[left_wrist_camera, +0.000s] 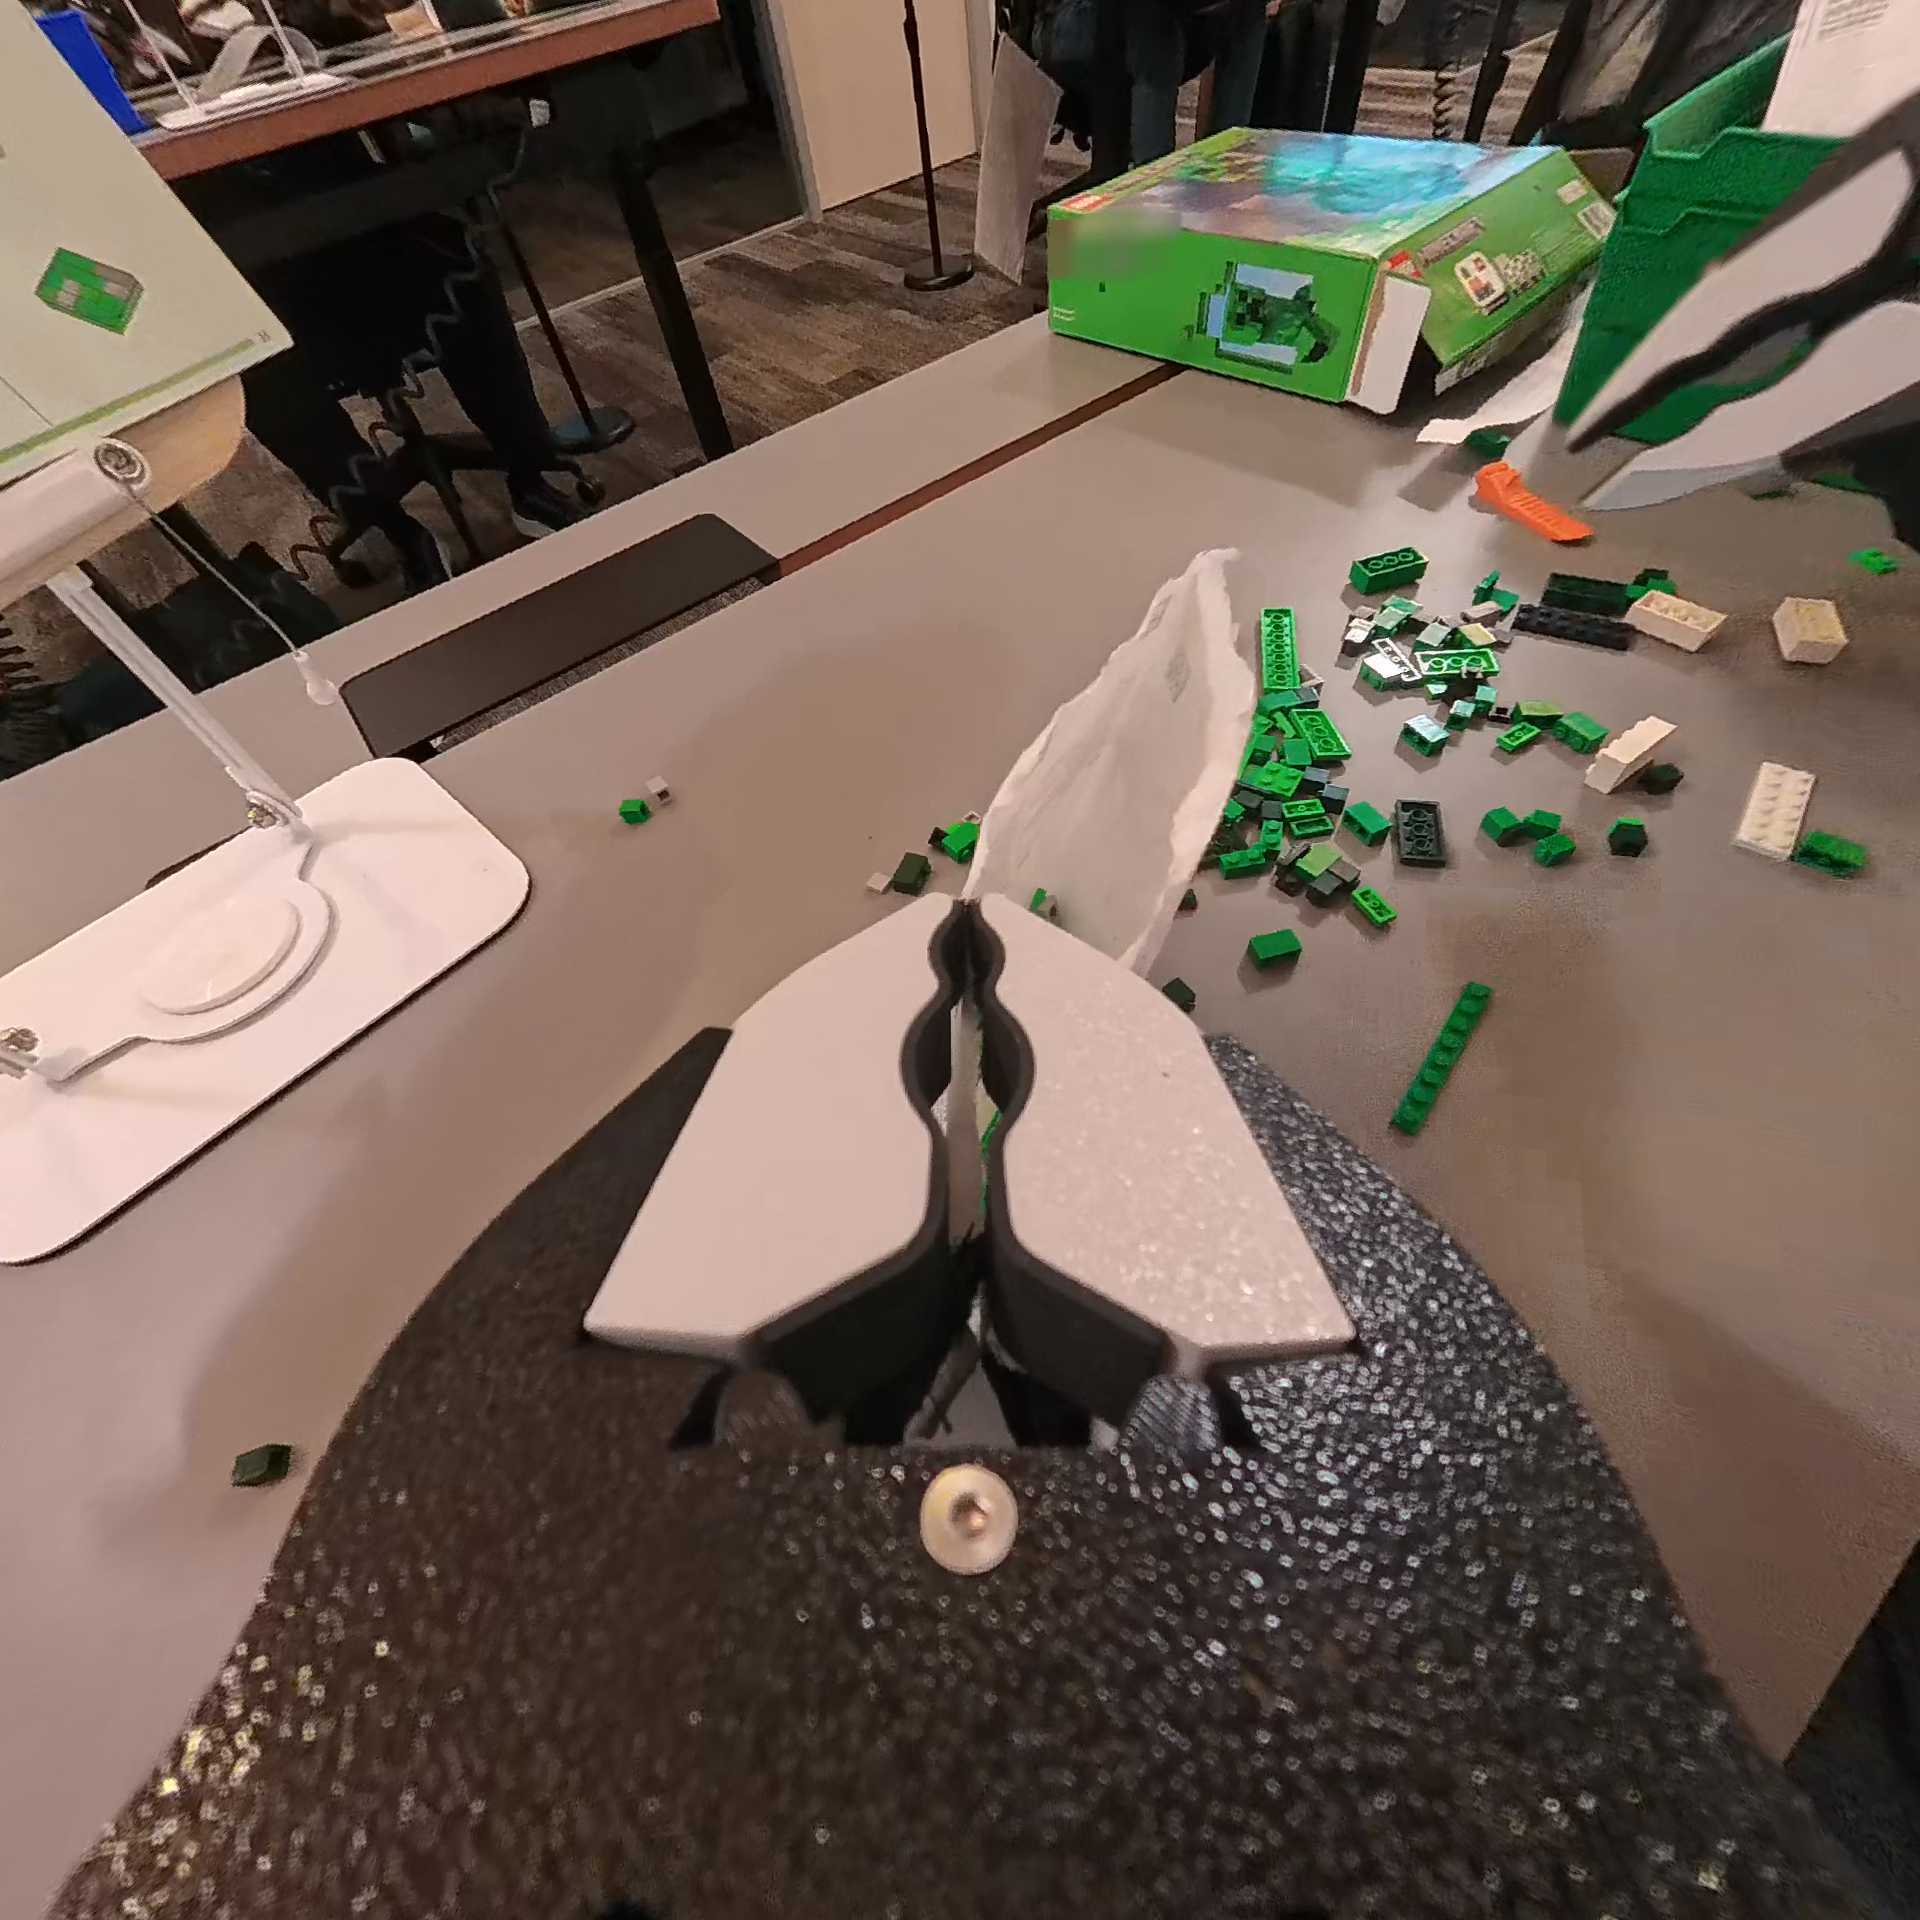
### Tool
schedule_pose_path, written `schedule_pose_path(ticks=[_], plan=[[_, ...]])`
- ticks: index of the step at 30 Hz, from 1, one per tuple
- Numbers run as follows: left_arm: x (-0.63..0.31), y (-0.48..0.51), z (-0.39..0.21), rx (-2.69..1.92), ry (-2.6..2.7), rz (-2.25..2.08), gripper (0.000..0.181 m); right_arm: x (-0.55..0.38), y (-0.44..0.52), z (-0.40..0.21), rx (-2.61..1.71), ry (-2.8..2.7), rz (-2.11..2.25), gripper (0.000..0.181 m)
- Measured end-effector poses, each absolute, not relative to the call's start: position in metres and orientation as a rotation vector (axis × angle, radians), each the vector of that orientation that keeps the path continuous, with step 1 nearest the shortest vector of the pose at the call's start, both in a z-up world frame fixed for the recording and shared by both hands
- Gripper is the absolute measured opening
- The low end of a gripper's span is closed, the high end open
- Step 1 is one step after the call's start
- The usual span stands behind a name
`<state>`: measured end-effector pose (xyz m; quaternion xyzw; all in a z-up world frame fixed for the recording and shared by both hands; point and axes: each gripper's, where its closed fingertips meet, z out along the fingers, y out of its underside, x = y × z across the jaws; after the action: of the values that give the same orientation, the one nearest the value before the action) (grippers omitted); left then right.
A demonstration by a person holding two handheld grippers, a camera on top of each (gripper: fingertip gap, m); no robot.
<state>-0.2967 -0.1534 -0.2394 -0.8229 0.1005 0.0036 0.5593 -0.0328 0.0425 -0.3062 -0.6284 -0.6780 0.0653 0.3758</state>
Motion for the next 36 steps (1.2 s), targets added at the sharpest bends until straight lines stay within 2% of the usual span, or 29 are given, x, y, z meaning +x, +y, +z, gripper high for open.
schedule_pose_path(ticks=[1, 6, 16, 23, 28, 36], plan=[[-0.297, -0.153, -0.239, -1.939, 0.235, 0.010, 0.000, -0.019, 0.046, -0.311, -1.651, -1.683, 0.174, 0.021], [-0.301, -0.155, -0.241, -1.953, 0.229, 0.036, 0.000, 0.032, 0.044, -0.322, -1.849, -1.416, 0.394, 0.022], [-0.311, -0.155, -0.242, -1.957, 0.186, 0.071, 0.000, 0.125, 0.077, -0.300, -1.980, -0.891, 0.067, 0.021], [-0.308, -0.153, -0.244, -1.964, 0.199, 0.069, 0.000, 0.144, 0.076, -0.304, -2.000, -0.883, -0.004, 0.020], [-0.313, -0.153, -0.243, -1.960, 0.158, 0.075, 0.000, 0.107, 0.068, -0.307, -1.886, -1.012, 0.057, 0.020], [-0.316, -0.154, -0.243, -1.956, 0.151, 0.080, 0.000, -0.040, 0.027, -0.331, -1.584, -1.558, 0.418, 0.019]])
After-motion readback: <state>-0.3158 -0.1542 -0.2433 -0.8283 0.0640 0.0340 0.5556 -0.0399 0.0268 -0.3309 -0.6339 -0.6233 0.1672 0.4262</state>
